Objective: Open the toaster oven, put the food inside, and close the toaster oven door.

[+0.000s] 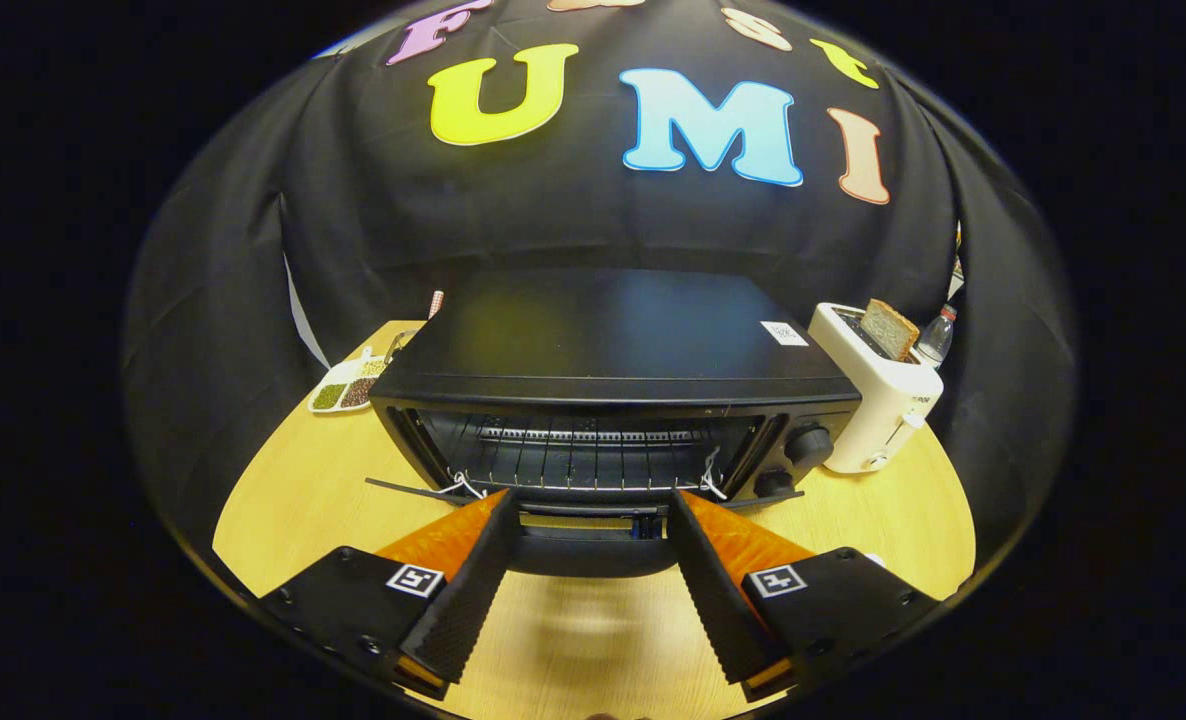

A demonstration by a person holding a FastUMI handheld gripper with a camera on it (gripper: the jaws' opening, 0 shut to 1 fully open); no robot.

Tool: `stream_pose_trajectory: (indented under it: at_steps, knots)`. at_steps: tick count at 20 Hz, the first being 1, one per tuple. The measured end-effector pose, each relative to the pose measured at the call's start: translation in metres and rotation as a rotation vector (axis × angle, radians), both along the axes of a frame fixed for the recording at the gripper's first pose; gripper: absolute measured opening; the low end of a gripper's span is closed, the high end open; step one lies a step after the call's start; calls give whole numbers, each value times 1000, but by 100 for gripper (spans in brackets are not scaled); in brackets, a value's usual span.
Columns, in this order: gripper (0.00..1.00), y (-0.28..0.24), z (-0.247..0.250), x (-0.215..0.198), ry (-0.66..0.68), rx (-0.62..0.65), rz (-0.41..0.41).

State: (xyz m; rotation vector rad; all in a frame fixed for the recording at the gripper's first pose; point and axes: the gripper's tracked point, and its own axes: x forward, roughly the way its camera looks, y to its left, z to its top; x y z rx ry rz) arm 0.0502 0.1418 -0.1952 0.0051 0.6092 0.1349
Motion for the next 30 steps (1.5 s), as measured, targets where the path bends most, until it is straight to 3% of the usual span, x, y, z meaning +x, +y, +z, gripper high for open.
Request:
stream_pose_trajectory:
  at_steps: [9, 13, 16, 24, 30]
  knots:
    - [95, -4, -35, -42, 25, -31, 22]
    - [95, -6, -87, -75, 166, -77, 70]
    - [98, -18, -116, -88, 233, -84, 47]
    - [98, -56, -118, -110, 291, -124, 61]
    - [98, -128, -90, -124, 298, -157, 35]
